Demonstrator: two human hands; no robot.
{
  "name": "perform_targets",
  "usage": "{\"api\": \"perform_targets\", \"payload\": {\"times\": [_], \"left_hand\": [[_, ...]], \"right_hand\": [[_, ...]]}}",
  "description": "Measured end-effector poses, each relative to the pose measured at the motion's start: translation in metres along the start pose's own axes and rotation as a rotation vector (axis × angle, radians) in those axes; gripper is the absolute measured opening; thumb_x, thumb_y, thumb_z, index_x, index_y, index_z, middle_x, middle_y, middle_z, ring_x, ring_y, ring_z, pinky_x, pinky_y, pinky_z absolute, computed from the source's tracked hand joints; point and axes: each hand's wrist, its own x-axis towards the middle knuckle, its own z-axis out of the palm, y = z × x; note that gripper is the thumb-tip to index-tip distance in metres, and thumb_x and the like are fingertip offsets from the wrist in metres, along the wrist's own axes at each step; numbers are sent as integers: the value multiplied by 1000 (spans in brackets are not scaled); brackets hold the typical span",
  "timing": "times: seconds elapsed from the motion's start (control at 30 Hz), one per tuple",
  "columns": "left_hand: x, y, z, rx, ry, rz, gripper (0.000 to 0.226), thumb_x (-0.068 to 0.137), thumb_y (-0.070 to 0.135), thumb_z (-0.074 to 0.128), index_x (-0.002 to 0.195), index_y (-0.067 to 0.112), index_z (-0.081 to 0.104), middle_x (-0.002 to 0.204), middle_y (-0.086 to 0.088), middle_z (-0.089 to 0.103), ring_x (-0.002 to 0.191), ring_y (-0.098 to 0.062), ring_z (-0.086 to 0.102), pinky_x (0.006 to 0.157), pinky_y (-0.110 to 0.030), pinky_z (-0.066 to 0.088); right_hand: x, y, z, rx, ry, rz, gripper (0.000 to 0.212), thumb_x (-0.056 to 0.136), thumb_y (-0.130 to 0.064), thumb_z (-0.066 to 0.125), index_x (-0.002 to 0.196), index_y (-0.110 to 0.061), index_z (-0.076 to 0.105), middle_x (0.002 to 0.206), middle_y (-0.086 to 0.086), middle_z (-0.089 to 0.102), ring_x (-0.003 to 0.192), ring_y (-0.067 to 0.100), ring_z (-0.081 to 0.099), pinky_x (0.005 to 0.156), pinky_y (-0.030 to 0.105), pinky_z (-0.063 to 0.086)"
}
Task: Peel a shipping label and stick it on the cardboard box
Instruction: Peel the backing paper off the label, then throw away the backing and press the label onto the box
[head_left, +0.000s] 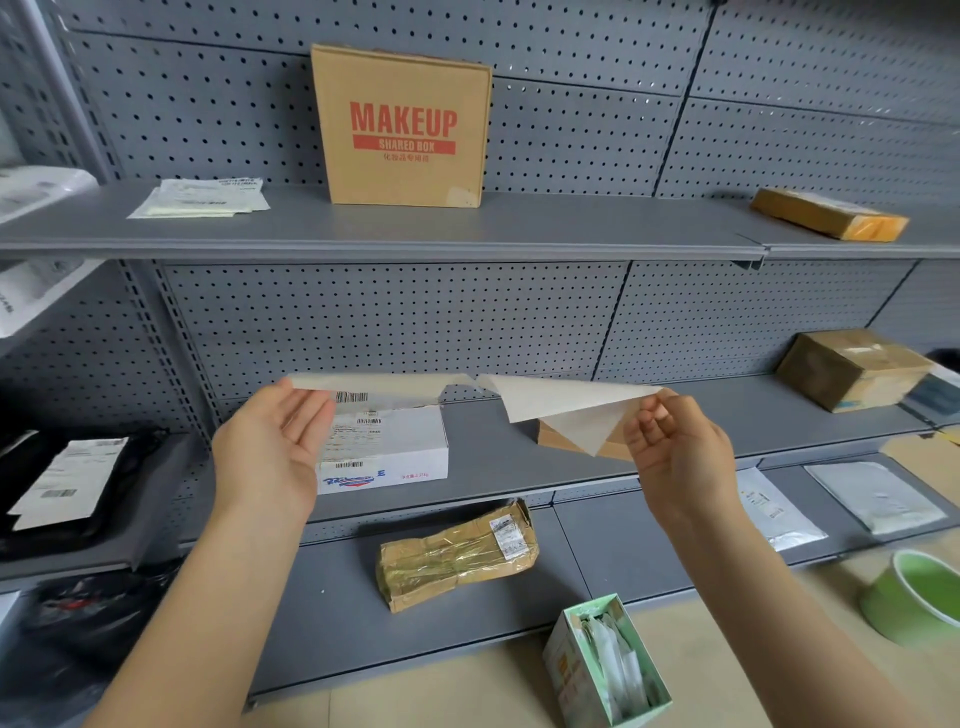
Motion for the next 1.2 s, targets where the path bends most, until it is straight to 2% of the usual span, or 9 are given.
{"api": "perform_targets", "payload": {"times": [0.1, 0.17, 0.23, 0.33, 0.43, 0.83, 0.97, 1.1, 1.2], "left_hand": [[1, 3, -2, -16, -10, 21, 13, 90, 9, 51, 80, 10, 59, 61, 1, 73, 77, -15, 69, 60, -22, 57], [2, 3, -3, -20, -16, 30, 11, 90, 9, 52, 82, 10, 60, 58, 4, 73, 78, -15, 69, 60, -21, 56], [1, 1, -1, -15, -16, 34, 10, 89, 10, 52, 83, 9, 59, 62, 1, 74, 81, -16, 69, 60, -21, 57], [-2, -8, 5, 31, -20, 28, 9, 90, 9, 52, 82, 9, 57, 84, -9, 67, 81, -18, 68, 61, -22, 57], [-3, -23, 13, 74, -47, -4, 8, 90, 9, 52, 84, 8, 57, 90, -11, 63, 83, -20, 67, 60, -22, 58], [-10, -130, 47, 326, -261, -264, 14, 91, 14, 51, 82, 11, 61, 89, -8, 67, 76, -14, 72, 64, -23, 57], [-6, -166, 53, 397, -313, -332, 16, 91, 13, 50, 80, 10, 62, 82, -6, 68, 75, -14, 71, 66, -25, 56], [8, -213, 49, 466, -373, -384, 14, 92, 11, 49, 83, 10, 59, 86, -6, 68, 72, -12, 72, 68, -25, 57], [19, -255, 35, 496, -414, -425, 15, 93, 13, 47, 83, 11, 59, 87, -5, 67, 79, -13, 70, 73, -25, 56]], "right_hand": [[3, -1, -5, -7, -2, -13, 21, 90, -4, 48, 69, -10, 49, 52, -3, 57, 49, 8, 53, 54, 17, 50], [5, -2, -9, -8, 14, -13, 19, 88, -4, 49, 70, -10, 51, 55, -2, 57, 52, 9, 52, 55, 18, 50], [7, -1, -13, -9, 32, -13, 18, 88, -4, 50, 71, -9, 54, 59, 0, 56, 55, 10, 51, 56, 18, 50], [7, -2, -21, -15, 42, -15, 17, 88, -4, 50, 73, -9, 54, 58, -1, 56, 53, 9, 52, 56, 17, 50], [6, -1, -31, -14, 61, -13, 19, 88, -2, 48, 71, -8, 53, 58, 0, 54, 52, 9, 52, 54, 17, 48], [-5, 25, -103, -108, 348, 22, 28, 85, -2, 50, 59, -11, 57, 51, -2, 55, 51, 11, 52, 57, 18, 48], [-6, 41, -131, -136, 483, 41, 25, 85, -5, 51, 61, -11, 55, 55, 0, 53, 55, 12, 50, 60, 18, 47], [-3, 65, -169, -141, 562, 12, 31, 86, -2, 46, 59, -13, 56, 52, -2, 54, 54, 10, 49, 60, 18, 44], [1, 92, -204, -158, 609, 4, 26, 86, 0, 46, 64, -11, 53, 54, -1, 54, 53, 10, 49, 58, 17, 46]]}}
